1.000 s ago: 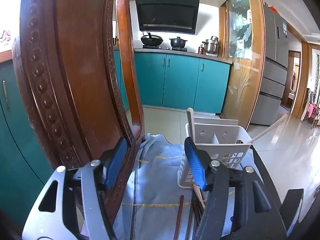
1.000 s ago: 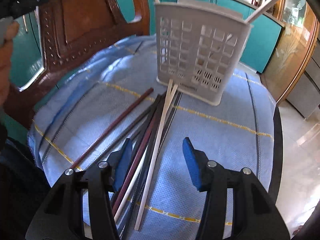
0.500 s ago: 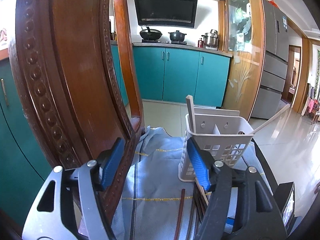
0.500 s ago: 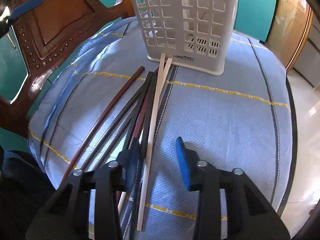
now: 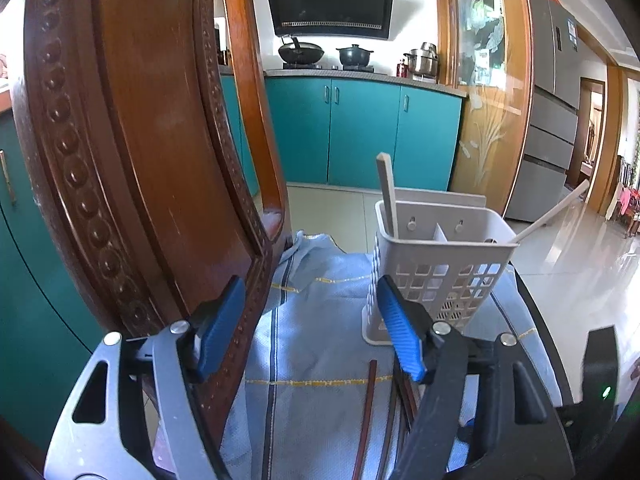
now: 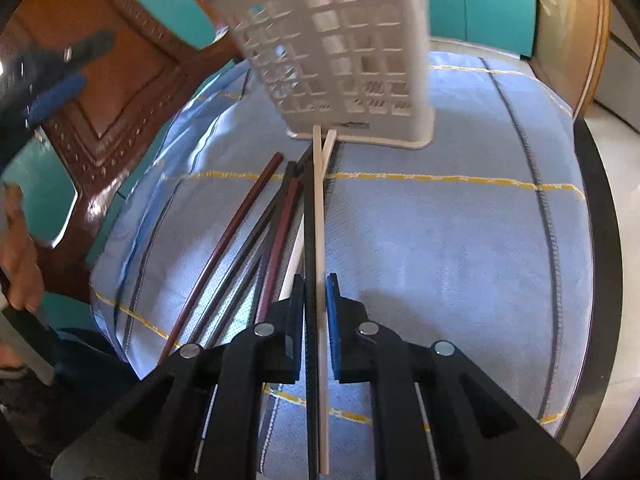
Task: Organize utensils
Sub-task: 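Move both tools back down to the remaining chopsticks on the cloth, then position the right tool around a black chopstick while the left tool hovers over a dark brown chopstick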
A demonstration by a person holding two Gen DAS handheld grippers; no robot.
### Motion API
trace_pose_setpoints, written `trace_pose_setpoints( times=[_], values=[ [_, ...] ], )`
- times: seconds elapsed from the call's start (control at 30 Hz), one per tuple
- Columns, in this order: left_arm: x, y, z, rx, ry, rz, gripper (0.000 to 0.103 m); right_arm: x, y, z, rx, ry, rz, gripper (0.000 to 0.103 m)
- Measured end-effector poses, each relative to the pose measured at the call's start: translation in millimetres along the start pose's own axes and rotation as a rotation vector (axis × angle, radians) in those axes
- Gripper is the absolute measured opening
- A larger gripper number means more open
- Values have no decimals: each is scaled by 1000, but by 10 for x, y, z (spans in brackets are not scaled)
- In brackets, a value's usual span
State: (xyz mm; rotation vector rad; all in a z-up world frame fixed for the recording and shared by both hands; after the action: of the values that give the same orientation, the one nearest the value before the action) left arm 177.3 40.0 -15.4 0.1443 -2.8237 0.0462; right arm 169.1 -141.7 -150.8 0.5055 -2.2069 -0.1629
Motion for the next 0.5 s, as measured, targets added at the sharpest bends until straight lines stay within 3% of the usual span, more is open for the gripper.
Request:
trace_pose_setpoints(
  times=[0.2,0.3,0.5],
  values=[
    [-130,-92,190,-15,98,27,70,105,-232,8,-75,5,28,12],
    [-180,-111,271,-24,138,28,70,151,-367,2,-98,-5,86,8],
    [-229,-140,359,-43,181,27,71,118,-481,-28,-117,-16,140,8]
  ],
)
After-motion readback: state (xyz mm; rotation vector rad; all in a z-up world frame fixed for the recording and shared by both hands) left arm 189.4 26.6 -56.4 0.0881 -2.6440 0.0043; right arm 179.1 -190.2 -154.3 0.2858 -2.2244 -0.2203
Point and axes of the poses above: each gripper's, at about its wrist camera, not at the fingertips, and x roughly against the way its jaws point, y to its left, z to its underside, the point moved 6 cm from there along -x, roughly the way its jaws point, and after that the axes turned 12 degrees about -y, right-handed, at the moved point
